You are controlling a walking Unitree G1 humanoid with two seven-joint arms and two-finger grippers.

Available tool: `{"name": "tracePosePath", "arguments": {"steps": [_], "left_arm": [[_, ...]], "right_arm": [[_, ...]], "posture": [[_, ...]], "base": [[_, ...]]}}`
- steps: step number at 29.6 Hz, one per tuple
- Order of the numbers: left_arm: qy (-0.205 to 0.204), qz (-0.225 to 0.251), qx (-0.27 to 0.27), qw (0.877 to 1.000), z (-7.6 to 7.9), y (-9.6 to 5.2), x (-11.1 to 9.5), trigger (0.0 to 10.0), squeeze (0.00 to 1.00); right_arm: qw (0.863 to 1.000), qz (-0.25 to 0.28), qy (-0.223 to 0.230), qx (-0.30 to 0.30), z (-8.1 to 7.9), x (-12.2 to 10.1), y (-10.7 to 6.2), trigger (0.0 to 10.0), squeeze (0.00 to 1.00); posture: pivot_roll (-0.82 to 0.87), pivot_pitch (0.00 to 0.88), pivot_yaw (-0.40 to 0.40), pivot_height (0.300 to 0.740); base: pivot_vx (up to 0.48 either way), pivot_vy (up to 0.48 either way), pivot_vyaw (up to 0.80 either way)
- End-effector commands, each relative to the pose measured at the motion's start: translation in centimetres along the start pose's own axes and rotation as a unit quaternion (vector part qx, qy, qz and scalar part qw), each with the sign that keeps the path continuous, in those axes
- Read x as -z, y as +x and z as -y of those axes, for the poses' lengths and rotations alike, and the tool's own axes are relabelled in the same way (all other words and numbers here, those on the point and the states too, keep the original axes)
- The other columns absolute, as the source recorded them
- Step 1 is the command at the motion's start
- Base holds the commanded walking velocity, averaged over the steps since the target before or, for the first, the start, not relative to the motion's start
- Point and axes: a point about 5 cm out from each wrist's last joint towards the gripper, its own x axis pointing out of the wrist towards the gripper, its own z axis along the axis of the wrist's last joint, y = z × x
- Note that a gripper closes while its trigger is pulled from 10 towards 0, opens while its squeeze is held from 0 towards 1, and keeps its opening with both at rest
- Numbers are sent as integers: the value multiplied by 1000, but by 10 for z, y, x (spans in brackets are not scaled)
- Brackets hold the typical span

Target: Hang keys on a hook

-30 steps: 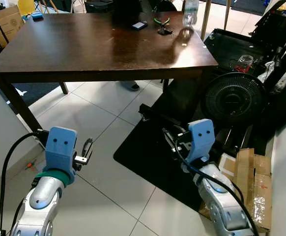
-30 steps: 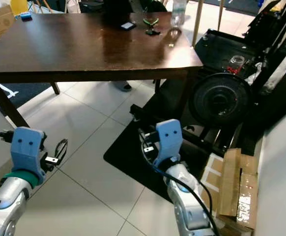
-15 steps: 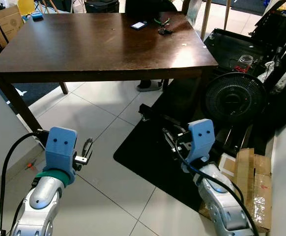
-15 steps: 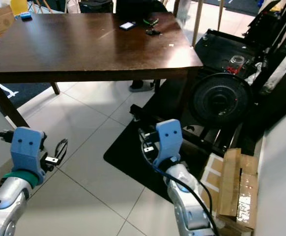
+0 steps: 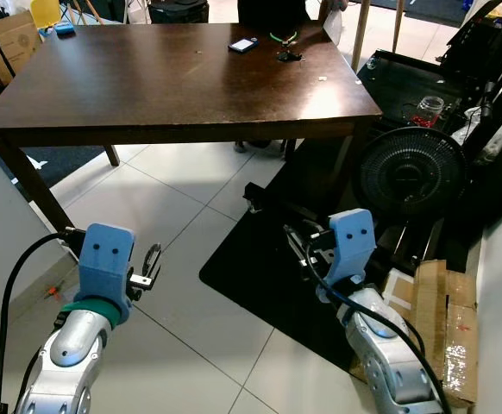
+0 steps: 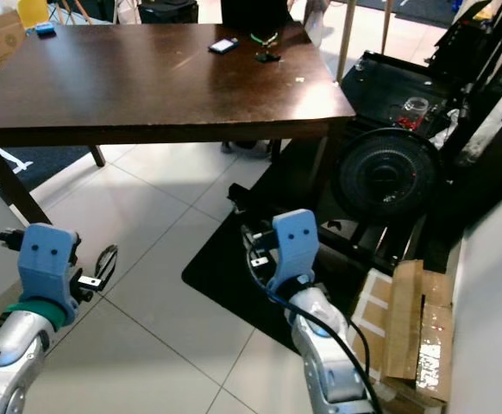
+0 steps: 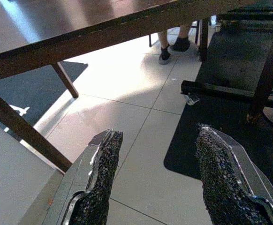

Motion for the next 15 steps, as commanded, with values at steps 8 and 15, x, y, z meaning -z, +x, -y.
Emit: {"name": "tracePosePath", "arguments": {"steps": [8, 15], "left_arm": [[12, -23, 0, 1000, -8, 2, 9, 10000, 0], [20, -23, -1, 1000, -12, 2, 8, 10000, 0]], "right_arm": [[1000, 7, 12, 4, -5, 0, 4, 10000, 0], [1000, 14, 19, 5, -8, -2, 6, 10000, 0]], "posture": [[-97, 38, 138, 740], [-84, 45, 146, 740]], "base": [[0, 0, 0], [0, 0, 0]]}}
